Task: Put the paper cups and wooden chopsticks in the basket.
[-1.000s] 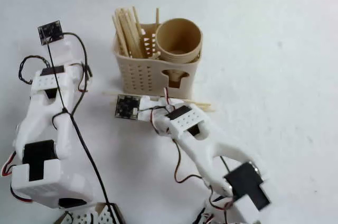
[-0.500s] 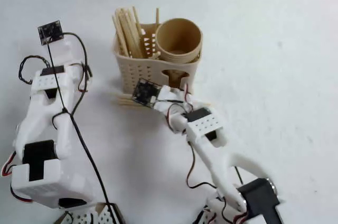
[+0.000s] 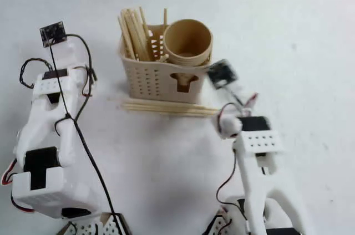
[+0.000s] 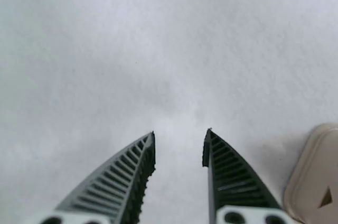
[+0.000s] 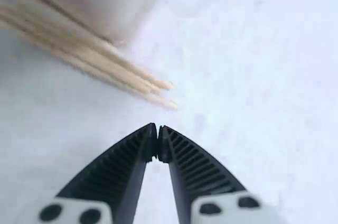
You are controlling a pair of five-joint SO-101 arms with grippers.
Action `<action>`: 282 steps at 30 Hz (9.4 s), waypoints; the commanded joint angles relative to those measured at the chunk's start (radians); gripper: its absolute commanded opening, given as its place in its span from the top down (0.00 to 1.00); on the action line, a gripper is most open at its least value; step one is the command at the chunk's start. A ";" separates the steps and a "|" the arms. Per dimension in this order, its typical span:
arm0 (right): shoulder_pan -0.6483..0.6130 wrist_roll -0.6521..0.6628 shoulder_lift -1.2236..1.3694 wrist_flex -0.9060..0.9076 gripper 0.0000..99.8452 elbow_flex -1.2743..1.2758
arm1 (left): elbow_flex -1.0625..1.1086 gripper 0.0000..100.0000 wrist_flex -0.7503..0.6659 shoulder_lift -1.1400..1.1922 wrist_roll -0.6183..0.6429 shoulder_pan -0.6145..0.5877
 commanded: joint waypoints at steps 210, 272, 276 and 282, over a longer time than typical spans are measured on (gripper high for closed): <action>-0.590 0.258 0.526 -0.113 0.82 -0.276 | -0.014 0.83 -0.018 -0.028 -0.014 0.010; -0.536 0.144 0.390 -0.035 0.92 -0.215 | -0.014 0.83 -0.014 -0.028 -0.014 0.010; -0.561 0.146 0.390 -0.079 0.86 -0.181 | -0.014 0.83 -0.012 -0.030 -0.014 0.010; -0.547 0.147 0.380 -0.163 0.79 -0.153 | -0.014 0.83 -0.011 -0.030 -0.014 0.010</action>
